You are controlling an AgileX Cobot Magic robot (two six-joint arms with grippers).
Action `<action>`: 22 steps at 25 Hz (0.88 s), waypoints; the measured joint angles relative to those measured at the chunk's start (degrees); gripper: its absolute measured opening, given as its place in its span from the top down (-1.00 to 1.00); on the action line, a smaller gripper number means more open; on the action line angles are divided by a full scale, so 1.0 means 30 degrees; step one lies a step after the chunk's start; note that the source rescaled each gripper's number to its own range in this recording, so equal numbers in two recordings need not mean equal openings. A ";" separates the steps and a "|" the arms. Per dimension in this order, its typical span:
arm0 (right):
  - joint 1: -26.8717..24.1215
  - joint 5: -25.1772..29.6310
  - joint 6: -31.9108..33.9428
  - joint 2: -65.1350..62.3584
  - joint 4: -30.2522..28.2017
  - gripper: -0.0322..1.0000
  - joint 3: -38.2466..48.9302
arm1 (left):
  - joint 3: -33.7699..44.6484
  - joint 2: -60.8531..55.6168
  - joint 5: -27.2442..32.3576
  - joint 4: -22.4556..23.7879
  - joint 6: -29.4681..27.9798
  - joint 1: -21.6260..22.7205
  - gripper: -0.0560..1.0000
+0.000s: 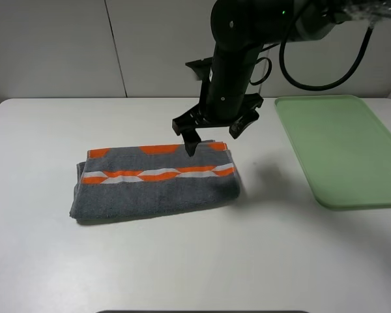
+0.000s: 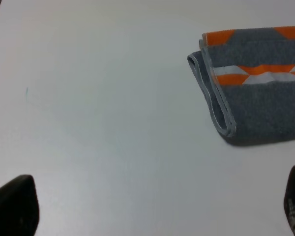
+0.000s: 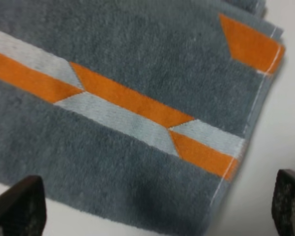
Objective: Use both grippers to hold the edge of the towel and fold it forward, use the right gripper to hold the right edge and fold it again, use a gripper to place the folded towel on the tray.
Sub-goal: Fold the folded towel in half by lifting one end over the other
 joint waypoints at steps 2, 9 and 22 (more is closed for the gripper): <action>0.0000 -0.0435 0.0162 0.0595 0.0023 -1.00 0.0000 | 0.0000 0.0000 0.0000 0.0020 0.0000 0.0000 -1.00; 0.0000 -0.1347 0.1188 0.1965 -0.0886 -1.00 0.0000 | 0.0000 0.0000 0.0000 0.0041 0.0000 0.0000 -1.00; -0.1548 -0.1485 0.1581 0.3196 -0.1849 -1.00 0.0000 | 0.0022 0.0000 0.0000 0.0041 0.0000 0.0000 -1.00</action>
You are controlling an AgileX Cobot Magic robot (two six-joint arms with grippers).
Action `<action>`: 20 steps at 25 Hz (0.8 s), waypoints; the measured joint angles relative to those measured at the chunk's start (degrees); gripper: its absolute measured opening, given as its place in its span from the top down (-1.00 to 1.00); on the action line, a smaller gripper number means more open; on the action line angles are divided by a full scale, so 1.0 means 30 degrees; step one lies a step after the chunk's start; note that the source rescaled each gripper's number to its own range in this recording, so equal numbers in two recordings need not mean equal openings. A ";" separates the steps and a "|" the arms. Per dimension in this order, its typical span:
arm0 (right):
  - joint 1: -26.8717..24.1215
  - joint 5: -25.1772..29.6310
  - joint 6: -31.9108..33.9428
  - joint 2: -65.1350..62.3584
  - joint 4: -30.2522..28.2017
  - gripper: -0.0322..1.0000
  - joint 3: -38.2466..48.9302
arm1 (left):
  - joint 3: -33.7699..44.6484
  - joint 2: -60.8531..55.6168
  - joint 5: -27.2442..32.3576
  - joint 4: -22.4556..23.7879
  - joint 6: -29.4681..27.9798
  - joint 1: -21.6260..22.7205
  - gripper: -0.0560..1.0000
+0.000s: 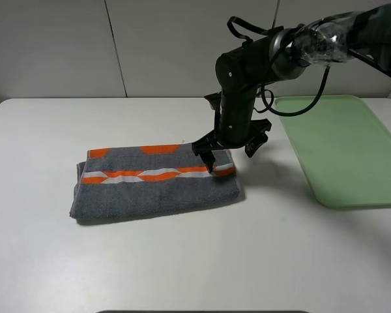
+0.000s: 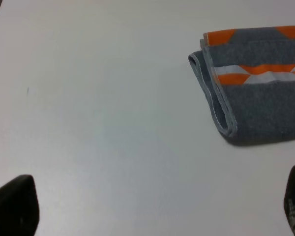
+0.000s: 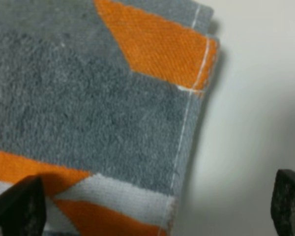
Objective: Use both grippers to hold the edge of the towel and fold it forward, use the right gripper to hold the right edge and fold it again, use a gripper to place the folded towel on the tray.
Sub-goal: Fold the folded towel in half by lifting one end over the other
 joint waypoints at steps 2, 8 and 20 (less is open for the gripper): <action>0.0000 -0.0274 -0.0054 0.0125 0.0000 -1.00 0.0000 | 0.0000 0.0000 0.0000 0.0000 0.0000 0.0000 -1.00; 0.0000 -0.0457 -0.0142 0.0769 0.0042 -1.00 -0.0021 | 0.0000 0.0000 0.0000 0.0000 0.0000 0.0000 -1.00; -0.0087 -0.0356 -0.0657 0.1180 0.0373 -0.99 -0.0309 | 0.0000 0.0000 0.0000 0.0000 0.0000 0.0000 -1.00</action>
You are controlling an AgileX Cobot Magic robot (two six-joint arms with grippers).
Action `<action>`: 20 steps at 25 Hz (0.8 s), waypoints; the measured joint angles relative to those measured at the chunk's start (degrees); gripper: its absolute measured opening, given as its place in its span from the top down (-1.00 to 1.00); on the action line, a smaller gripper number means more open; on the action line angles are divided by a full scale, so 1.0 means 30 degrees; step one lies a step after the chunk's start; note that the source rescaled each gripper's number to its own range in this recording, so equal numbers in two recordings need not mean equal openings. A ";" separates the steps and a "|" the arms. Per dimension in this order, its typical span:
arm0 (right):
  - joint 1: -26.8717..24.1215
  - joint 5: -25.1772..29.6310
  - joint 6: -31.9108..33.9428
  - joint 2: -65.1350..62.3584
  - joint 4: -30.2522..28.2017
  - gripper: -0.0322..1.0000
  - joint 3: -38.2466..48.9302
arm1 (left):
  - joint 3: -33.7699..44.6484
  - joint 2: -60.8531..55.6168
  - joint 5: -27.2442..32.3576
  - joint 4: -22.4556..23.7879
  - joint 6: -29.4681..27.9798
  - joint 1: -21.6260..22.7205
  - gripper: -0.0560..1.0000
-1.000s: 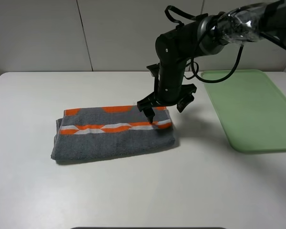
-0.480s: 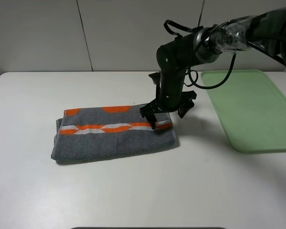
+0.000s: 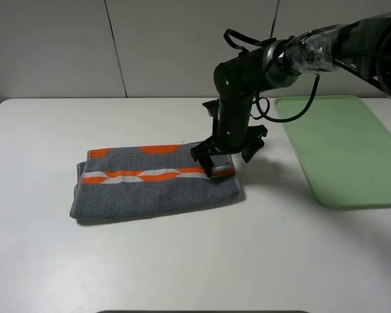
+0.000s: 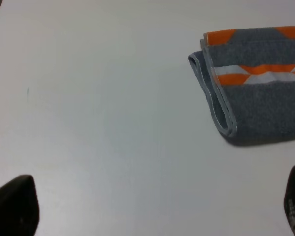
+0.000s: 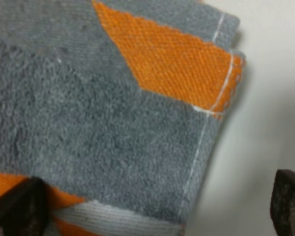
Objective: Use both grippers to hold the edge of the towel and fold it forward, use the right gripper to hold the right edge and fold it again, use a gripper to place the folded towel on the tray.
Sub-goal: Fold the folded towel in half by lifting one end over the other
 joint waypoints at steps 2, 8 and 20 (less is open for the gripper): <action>0.0000 0.0000 0.0000 0.0000 0.0192 -0.86 0.0000 | 0.0000 0.0000 0.0000 0.0000 0.0000 0.0000 -1.00; 0.0144 -0.0217 0.0000 0.0039 0.0834 -0.01 0.0000 | 0.0000 0.0000 0.0000 0.0000 0.0000 0.0000 -1.00; 0.0144 -0.0277 0.0000 0.0037 0.0624 0.81 0.0000 | 0.0000 0.0000 0.0000 0.0000 -0.0024 0.0000 -1.00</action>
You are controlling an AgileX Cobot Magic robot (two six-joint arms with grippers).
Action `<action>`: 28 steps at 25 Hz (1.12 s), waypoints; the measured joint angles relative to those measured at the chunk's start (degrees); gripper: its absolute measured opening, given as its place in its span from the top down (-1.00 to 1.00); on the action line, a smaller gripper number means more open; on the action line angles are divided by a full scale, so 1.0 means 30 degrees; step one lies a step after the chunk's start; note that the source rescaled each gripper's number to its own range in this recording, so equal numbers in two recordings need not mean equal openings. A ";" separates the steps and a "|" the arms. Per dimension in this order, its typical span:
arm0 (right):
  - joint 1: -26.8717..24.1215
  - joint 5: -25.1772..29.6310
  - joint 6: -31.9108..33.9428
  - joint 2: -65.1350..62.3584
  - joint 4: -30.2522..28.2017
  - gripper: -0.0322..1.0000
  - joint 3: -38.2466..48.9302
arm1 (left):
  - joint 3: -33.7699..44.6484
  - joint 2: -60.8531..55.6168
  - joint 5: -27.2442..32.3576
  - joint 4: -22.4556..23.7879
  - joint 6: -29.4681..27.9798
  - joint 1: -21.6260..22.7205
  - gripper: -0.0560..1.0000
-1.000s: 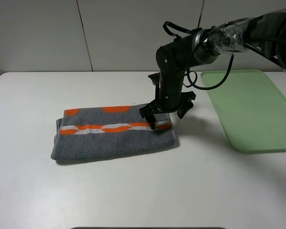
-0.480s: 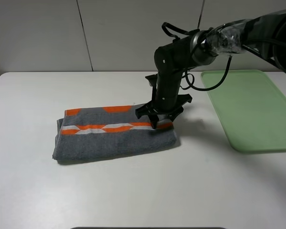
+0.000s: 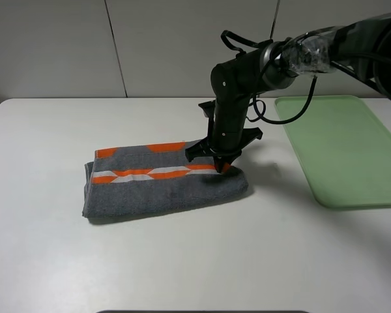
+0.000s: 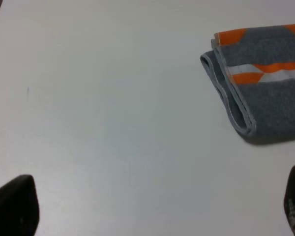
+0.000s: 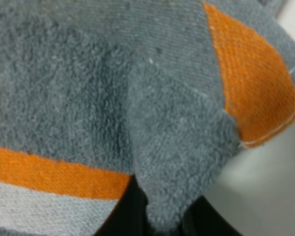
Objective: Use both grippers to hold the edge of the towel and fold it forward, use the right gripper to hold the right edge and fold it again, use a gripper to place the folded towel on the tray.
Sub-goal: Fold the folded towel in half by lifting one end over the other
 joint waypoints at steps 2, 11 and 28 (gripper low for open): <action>0.0000 0.0069 0.0000 -0.0018 -0.0102 0.81 -0.0024 | 0.0000 0.0000 0.0000 0.0000 0.0000 0.0000 -1.00; -0.0057 0.1626 0.0000 -0.0590 -0.1536 0.81 -0.0104 | 0.0000 0.0000 0.0000 0.0013 0.0000 0.0000 -1.00; -0.0057 0.5779 0.0000 -0.1979 -0.7664 0.81 -0.1822 | 0.0000 0.0000 0.0000 0.0013 0.0000 0.0000 -1.00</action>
